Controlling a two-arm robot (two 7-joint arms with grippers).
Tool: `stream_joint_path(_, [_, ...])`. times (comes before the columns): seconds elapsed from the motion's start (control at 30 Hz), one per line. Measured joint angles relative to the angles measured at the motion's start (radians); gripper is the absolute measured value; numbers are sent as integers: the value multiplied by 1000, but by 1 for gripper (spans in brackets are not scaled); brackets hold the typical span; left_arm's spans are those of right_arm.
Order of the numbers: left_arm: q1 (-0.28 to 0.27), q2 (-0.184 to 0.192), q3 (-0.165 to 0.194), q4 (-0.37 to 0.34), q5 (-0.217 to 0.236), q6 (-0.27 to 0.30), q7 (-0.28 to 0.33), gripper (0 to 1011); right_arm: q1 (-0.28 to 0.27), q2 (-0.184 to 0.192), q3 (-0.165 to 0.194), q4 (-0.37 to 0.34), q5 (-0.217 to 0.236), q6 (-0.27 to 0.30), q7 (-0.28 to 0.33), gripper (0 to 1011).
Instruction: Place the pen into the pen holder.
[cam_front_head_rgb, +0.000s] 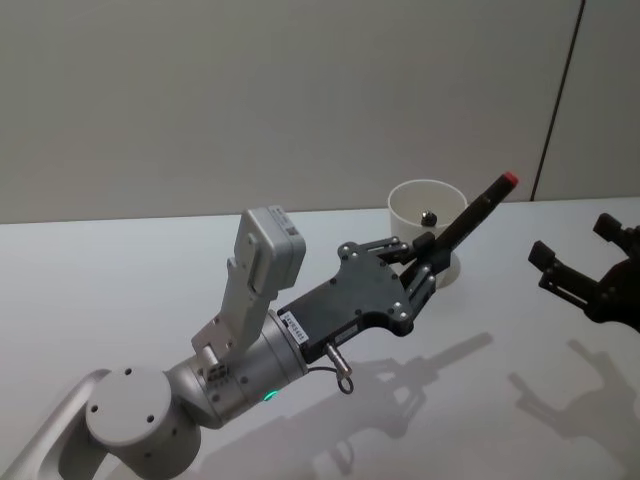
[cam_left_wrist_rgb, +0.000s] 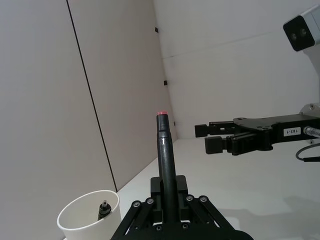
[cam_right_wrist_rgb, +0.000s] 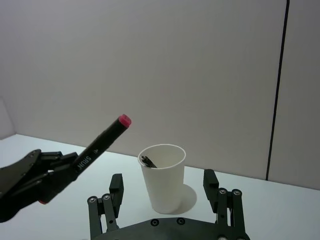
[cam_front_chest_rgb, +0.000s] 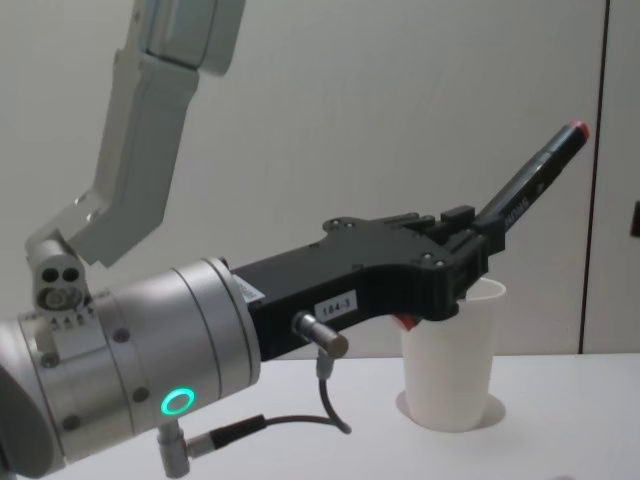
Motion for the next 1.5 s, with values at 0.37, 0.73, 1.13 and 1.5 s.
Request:
stream_joint_path(0.37, [0,0,0,0,0,0,-1,173,0,-10,12,-36,139,52,1,1001])
stream_joint_path(0.73, [0,0,0,0,0,0,-1,172,15,-26,16,-57,284,132,-15,1001])
stream_joint_path(1.13, [0,0,0,0,0,0,-1,174,39,-29,15,-61,452,252,-38,1001])
stream_joint_path(1.5, [0,0,0,0,0,0,0,173,59,-38,7,-50,568,316,-75,1001])
